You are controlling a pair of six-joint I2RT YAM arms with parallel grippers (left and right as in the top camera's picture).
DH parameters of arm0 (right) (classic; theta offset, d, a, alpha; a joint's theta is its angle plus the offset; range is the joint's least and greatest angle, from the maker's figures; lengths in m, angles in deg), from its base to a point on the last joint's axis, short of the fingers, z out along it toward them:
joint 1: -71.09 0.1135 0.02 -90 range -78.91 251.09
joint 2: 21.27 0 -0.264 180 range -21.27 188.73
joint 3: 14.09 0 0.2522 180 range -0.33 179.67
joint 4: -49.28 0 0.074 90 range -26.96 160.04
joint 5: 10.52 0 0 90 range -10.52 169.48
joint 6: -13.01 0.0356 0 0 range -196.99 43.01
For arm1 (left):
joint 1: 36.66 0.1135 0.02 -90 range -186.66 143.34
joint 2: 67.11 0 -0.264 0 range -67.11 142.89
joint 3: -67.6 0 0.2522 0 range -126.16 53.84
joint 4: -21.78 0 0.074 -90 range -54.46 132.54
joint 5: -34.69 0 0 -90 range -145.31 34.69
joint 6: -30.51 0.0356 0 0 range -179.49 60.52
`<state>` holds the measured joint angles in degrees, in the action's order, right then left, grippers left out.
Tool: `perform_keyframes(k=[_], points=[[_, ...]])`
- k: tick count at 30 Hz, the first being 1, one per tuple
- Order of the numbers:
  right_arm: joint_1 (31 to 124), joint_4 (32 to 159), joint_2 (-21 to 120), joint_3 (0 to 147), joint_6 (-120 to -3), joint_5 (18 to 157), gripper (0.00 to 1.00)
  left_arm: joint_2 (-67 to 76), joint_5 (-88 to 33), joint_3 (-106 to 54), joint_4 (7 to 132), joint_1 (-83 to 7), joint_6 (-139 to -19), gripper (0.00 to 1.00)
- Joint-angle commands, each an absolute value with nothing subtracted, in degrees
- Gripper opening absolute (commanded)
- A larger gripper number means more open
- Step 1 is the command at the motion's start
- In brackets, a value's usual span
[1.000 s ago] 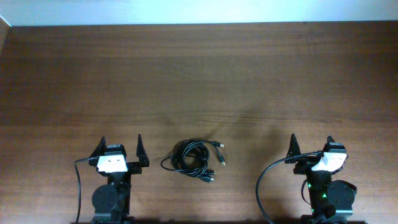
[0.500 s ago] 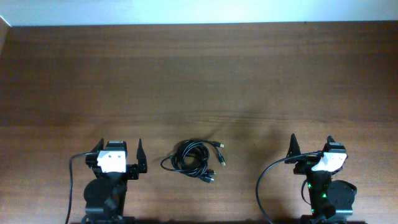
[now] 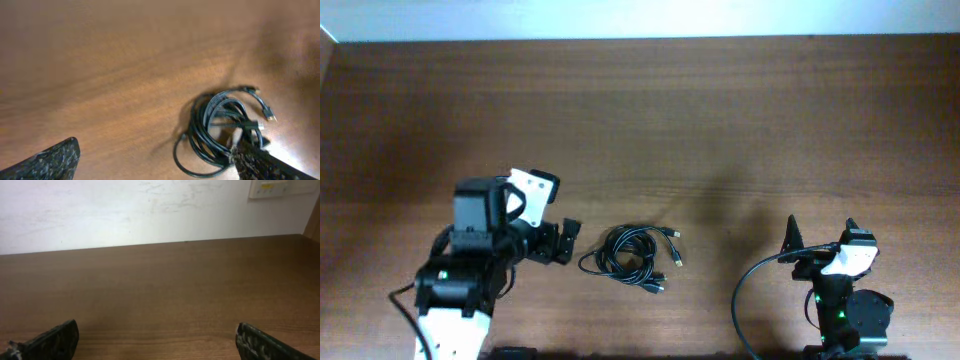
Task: Untangle cables
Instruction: 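Reach the left gripper to the black cable bundle and grasp it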
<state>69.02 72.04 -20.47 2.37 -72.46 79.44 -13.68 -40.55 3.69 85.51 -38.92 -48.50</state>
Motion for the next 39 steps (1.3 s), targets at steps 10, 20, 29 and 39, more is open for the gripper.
perform_keyframes(k=[10,20,29,39], points=[[68.8,73.1,-20.9,2.5,-72.4,78.4,0.99,15.4,-39.9,2.6,83.4,-53.0,-47.4,0.99],[68.8,73.1,-20.9,2.5,-72.4,78.4,0.99,23.5,-39.9,2.6,76.5,-53.0,-47.4,0.94],[68.8,73.1,-20.9,2.5,-72.4,78.4,0.99,26.2,-40.1,3.2,76.3,-57.1,-47.4,0.68],[68.8,73.1,-20.9,2.5,-72.4,78.4,0.99,28.9,-40.1,3.2,76.0,-57.1,-47.4,0.00]])
